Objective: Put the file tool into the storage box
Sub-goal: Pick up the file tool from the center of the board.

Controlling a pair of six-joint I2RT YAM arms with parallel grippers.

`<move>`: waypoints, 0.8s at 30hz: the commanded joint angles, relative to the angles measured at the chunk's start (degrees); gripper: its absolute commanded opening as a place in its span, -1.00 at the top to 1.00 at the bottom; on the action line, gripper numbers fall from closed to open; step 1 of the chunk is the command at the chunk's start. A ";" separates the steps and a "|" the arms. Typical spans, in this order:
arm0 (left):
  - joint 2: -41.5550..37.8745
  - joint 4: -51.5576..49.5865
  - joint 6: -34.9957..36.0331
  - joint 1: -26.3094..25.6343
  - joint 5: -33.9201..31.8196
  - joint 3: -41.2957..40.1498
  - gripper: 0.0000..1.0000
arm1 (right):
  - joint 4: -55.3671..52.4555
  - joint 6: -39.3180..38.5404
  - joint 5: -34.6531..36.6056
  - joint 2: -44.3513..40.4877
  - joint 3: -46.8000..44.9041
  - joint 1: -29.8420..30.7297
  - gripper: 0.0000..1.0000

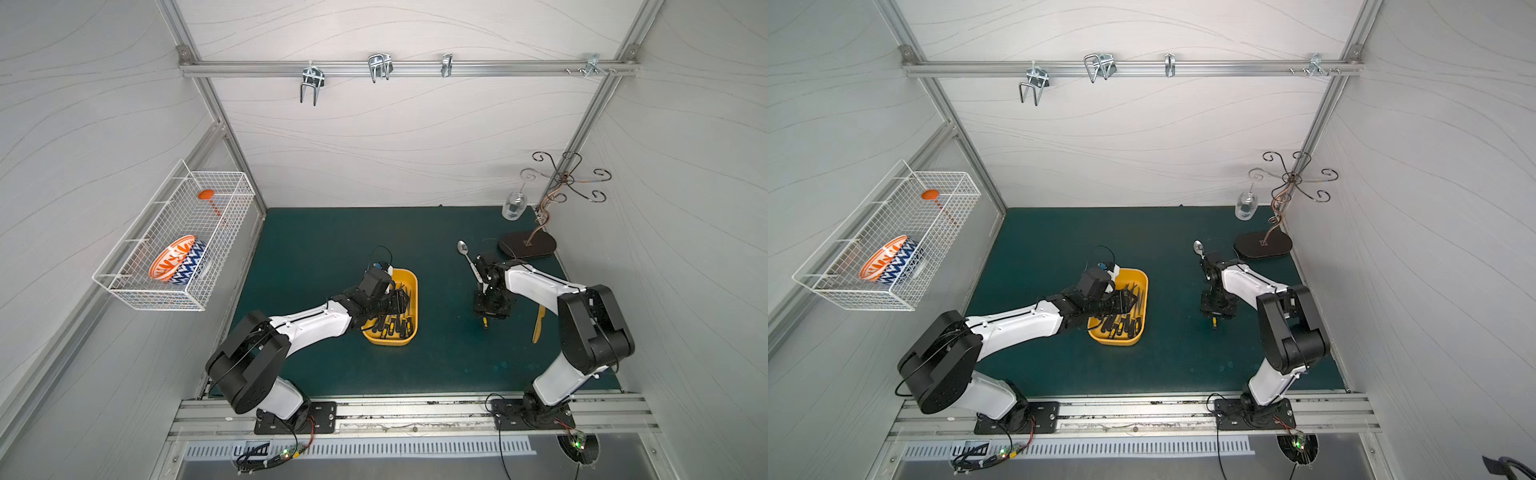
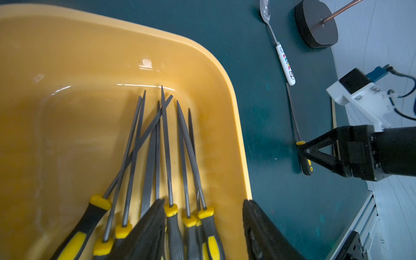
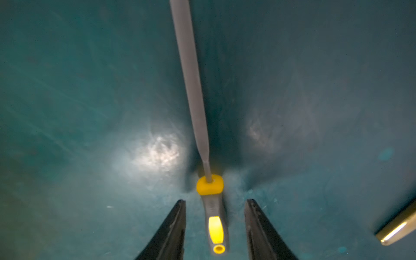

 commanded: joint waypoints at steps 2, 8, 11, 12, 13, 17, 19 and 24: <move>0.40 1.42 0.85 -0.11 0.04 2.41 -0.19 | 1.29 0.44 -5.20 2.52 -1.00 0.03 0.29; 0.03 1.60 0.84 -0.17 0.06 2.66 -0.24 | 4.18 -0.39 -10.97 1.96 -2.46 1.17 1.00; -0.33 2.23 0.78 -0.18 0.73 2.99 -0.36 | 6.89 -0.50 -15.25 -2.17 -3.22 3.17 1.00; -0.35 2.42 0.69 -0.11 1.26 3.16 -0.40 | 7.87 -0.27 -17.00 -3.92 -3.49 3.97 1.00; -0.43 2.81 0.59 -0.18 1.99 3.51 -0.44 | 8.76 -0.14 -18.87 -5.67 -3.67 4.98 1.00; -0.26 5.78 -0.11 -0.18 6.50 4.83 -0.47 | 11.95 0.33 -25.82 -11.32 -3.10 10.55 1.00; -0.09 6.99 -0.46 -0.12 8.39 5.62 -0.48 | 12.65 -0.95 -26.75 -12.77 -2.12 13.39 1.00; -0.35 10.00 -1.39 -0.17 11.21 6.26 -0.48 | 11.73 -4.01 -27.66 -12.76 1.36 17.62 1.00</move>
